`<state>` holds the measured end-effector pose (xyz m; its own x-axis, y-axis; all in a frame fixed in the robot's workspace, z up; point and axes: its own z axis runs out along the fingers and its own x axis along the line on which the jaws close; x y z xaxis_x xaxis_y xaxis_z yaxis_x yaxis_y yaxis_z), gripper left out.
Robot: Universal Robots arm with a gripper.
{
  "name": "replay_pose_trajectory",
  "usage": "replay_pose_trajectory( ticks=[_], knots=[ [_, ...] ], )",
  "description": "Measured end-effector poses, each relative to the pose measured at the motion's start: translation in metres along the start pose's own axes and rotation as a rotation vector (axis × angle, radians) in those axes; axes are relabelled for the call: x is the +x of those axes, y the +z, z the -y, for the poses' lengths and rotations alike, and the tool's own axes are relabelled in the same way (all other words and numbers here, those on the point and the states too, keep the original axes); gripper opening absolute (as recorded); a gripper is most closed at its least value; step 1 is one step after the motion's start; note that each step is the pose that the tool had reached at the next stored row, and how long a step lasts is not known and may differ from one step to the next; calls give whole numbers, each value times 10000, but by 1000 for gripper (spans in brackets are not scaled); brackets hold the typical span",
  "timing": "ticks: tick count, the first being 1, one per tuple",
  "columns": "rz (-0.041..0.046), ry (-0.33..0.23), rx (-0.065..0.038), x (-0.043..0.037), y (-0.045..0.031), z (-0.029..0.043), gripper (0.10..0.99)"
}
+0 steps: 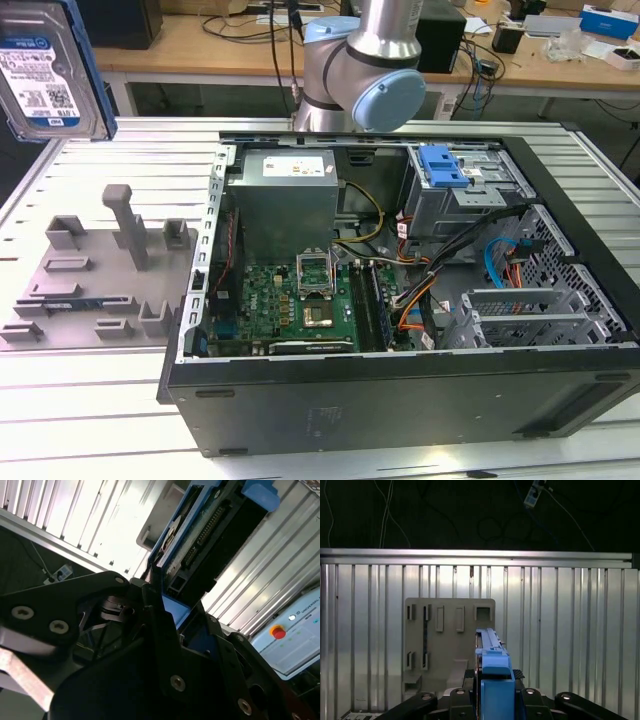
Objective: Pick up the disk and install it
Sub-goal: 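Pick up the disk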
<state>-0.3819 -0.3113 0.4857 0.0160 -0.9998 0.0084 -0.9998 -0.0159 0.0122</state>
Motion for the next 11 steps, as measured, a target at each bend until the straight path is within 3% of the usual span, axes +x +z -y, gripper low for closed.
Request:
replay_pose_trajectory(
  ticks=[2, 11],
  knots=[
    [0, 1, 1, 0, -51, 7, 369],
    [-5, -2, -4, 2, -62, 24, 369]
  ],
)
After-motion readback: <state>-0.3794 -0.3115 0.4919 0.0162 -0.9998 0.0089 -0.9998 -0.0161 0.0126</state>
